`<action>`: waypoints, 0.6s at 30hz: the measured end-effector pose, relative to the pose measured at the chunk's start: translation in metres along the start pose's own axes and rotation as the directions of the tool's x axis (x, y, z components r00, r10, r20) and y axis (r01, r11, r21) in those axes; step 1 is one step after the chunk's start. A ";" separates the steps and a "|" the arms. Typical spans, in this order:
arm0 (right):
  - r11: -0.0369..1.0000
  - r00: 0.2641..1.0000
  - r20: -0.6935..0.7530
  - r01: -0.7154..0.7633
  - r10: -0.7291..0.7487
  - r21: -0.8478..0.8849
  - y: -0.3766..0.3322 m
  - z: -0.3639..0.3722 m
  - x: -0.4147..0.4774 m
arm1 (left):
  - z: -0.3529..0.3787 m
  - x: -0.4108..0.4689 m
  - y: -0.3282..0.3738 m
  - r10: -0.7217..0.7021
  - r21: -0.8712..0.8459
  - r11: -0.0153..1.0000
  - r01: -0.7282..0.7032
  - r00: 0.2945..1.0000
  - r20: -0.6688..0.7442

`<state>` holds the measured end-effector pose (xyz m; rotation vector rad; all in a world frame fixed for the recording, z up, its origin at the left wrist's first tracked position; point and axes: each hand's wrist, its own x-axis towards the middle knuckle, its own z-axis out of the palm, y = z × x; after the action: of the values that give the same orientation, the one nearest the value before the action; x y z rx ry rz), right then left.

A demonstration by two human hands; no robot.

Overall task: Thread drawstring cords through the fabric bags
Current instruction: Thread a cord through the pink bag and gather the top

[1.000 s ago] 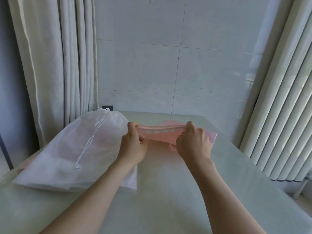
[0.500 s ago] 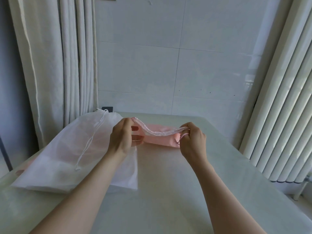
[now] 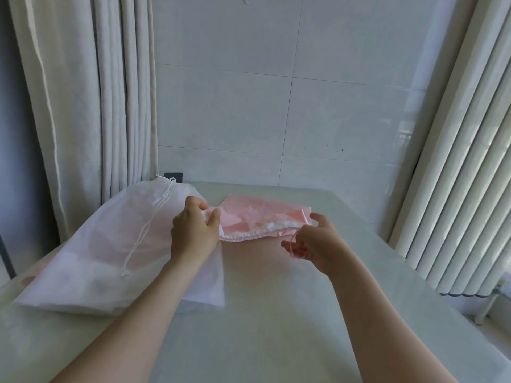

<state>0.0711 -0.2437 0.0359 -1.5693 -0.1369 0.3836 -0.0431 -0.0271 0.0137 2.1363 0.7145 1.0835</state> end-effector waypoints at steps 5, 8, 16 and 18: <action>0.987 0.986 -0.096 -0.123 0.133 0.098 -0.005 0.002 -0.002 | -0.006 -0.007 0.005 -0.020 0.167 0.986 0.026 0.999 -0.036; 0.996 0.984 -0.153 -0.092 0.092 0.008 -0.007 -0.004 -0.002 | -0.008 -0.007 0.009 -0.008 0.114 0.993 0.020 0.994 -0.105; 0.853 0.965 -0.200 -0.044 0.172 0.520 -0.013 -0.007 -0.004 | -0.011 0.005 0.002 -0.183 -0.195 0.970 0.148 0.968 -0.174; 0.785 0.951 -0.227 -0.026 0.210 0.620 -0.011 -0.008 0.001 | -0.013 0.006 0.003 -0.210 -0.244 0.958 0.153 0.950 -0.229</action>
<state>0.0764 -0.2508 0.0469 -0.9660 0.2952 0.2572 -0.0502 -0.0213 0.0249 1.7244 0.8462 1.2832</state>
